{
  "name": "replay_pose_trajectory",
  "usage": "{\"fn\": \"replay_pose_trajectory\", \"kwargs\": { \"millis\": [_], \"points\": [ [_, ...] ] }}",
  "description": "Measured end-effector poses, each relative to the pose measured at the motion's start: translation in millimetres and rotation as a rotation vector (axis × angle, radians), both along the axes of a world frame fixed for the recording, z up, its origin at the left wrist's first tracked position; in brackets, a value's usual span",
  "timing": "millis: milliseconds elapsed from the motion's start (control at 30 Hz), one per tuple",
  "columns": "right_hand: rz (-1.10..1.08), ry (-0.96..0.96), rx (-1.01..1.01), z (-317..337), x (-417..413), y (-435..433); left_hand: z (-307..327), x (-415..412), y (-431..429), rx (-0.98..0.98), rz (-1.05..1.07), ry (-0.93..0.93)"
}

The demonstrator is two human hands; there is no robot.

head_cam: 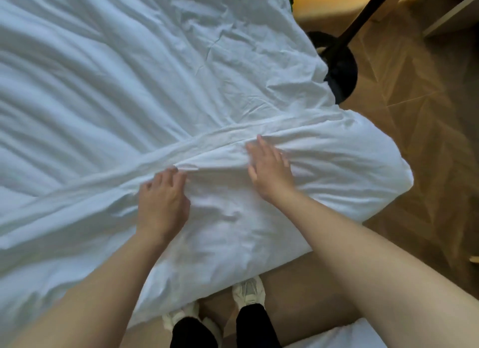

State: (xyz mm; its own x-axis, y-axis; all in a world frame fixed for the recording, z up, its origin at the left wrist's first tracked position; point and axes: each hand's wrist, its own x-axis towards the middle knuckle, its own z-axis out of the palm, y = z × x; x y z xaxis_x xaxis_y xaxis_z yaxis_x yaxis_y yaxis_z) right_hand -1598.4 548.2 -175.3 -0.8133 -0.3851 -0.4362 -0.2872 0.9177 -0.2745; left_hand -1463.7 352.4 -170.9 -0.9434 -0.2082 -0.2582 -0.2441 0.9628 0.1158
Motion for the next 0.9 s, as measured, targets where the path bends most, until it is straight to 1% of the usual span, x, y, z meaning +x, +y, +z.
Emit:
{"fn": "replay_pose_trajectory", "kwargs": {
  "millis": [33, 67, 100, 133, 200, 233, 267, 300, 367, 433, 500, 533, 567, 600, 667, 700, 800, 833, 900],
  "points": [
    [0.062, 0.045, 0.011, -2, -6, -20, 2, 2, -20, 0.009, 0.135, 0.019],
    [0.093, 0.063, 0.037, -6, -15, -35, 2, 3, -40, 0.015, 0.271, -0.022],
    [0.105, 0.061, 0.089, -9, -26, -46, 1, 4, -58, 0.023, 0.378, -0.106],
    [0.118, 0.043, 0.169, -11, -37, -54, -3, 6, -74, 0.016, 0.432, -0.210],
    [0.135, -0.002, 0.369, -14, -48, -61, -10, 9, -92, -0.065, 0.388, -0.384],
    [0.145, -0.015, 0.444, -12, -48, -61, -12, 10, -96, -0.088, 0.356, -0.429],
    [0.137, -0.009, 0.471, -9, -47, -59, -12, 8, -99, -0.073, 0.352, -0.421],
    [0.102, 0.021, 0.444, -5, -47, -57, -11, 2, -101, -0.021, 0.384, -0.370],
    [0.007, 0.105, 0.318, 13, -61, -60, 2, -19, -116, 0.079, 0.477, -0.178],
    [-0.073, 0.216, 0.201, 38, -96, -76, 28, -57, -139, 0.112, 0.505, 0.034],
    [-0.205, 0.307, 0.083, 63, -143, -104, 58, -106, -168, 0.111, 0.531, 0.219],
    [-0.253, 0.332, 0.035, 74, -164, -119, 72, -129, -182, 0.134, 0.552, 0.281],
    [-0.277, 0.339, 0.006, 82, -181, -134, 81, -149, -191, 0.186, 0.567, 0.302],
    [-0.281, 0.332, -0.018, 85, -190, -146, 82, -162, -196, 0.247, 0.565, 0.274],
    [-0.195, 0.228, 0.004, 76, -181, -160, 65, -166, -193, 0.352, 0.504, 0.135],
    [-0.132, 0.146, 0.044, 63, -162, -159, 49, -155, -186, 0.362, 0.466, 0.046],
    [-0.101, -0.150, 0.180, 10, -79, -143, -8, -95, -159, 0.208, 0.354, -0.243],
    [-0.093, -0.208, 0.223, -11, -57, -138, -27, -76, -154, 0.177, 0.324, -0.287],
    [-0.075, -0.244, 0.269, -46, -37, -130, -57, -52, -149, 0.155, 0.279, -0.281]
  ]
}}
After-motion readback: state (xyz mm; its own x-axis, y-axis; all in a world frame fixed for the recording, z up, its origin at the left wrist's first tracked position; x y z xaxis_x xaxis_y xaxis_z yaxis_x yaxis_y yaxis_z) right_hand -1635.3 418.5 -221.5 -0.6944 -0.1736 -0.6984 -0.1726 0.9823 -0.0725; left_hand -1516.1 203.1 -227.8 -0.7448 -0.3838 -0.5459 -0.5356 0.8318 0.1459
